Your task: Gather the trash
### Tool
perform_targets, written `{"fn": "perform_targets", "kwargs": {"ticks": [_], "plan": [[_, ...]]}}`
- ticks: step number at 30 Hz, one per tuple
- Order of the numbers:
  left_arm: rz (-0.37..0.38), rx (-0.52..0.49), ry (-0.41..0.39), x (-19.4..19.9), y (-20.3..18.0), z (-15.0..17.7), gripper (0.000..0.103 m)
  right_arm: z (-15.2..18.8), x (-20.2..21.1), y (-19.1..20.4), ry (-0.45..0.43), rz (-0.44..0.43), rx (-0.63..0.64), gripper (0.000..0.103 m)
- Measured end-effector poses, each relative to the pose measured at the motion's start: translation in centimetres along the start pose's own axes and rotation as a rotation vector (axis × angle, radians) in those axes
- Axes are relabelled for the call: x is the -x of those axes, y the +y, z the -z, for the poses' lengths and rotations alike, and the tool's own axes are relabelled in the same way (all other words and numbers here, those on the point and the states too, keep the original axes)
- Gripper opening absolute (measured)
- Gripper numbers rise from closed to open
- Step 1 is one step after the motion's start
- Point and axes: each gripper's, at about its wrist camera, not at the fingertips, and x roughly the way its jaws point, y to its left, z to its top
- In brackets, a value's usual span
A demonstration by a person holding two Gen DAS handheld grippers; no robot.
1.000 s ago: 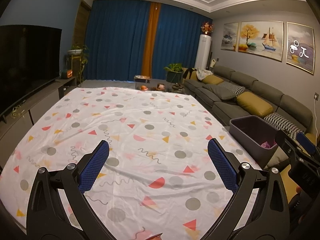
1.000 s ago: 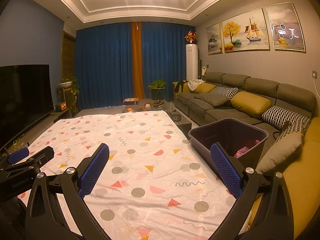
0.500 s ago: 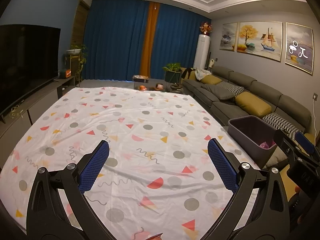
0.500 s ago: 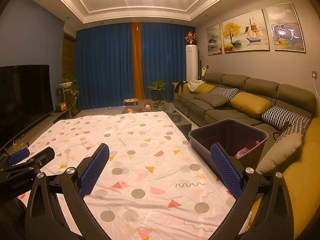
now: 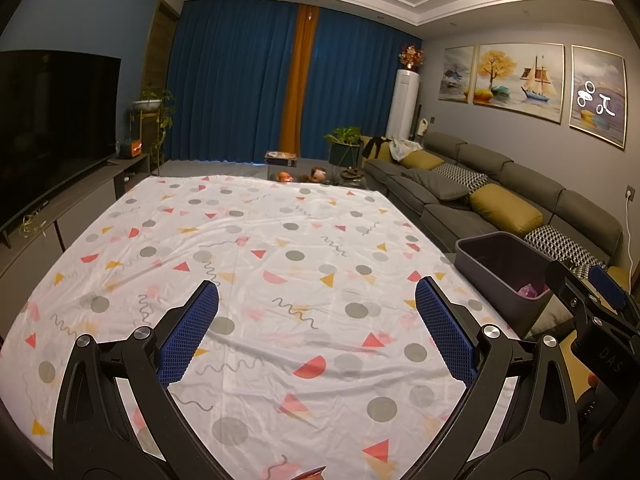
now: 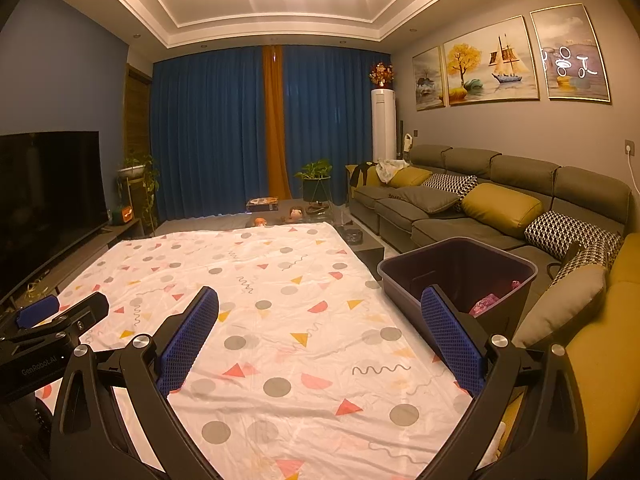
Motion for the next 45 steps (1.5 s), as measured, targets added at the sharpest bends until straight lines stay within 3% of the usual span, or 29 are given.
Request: {"fn": "perform_targets", "kwargs": {"ticks": [45], "plan": [[0.004, -0.003, 0.003, 0.16, -0.19, -0.23, 0.097, 0.1, 0.05, -0.4, 0.004, -0.003, -0.012, 0.098]]}}
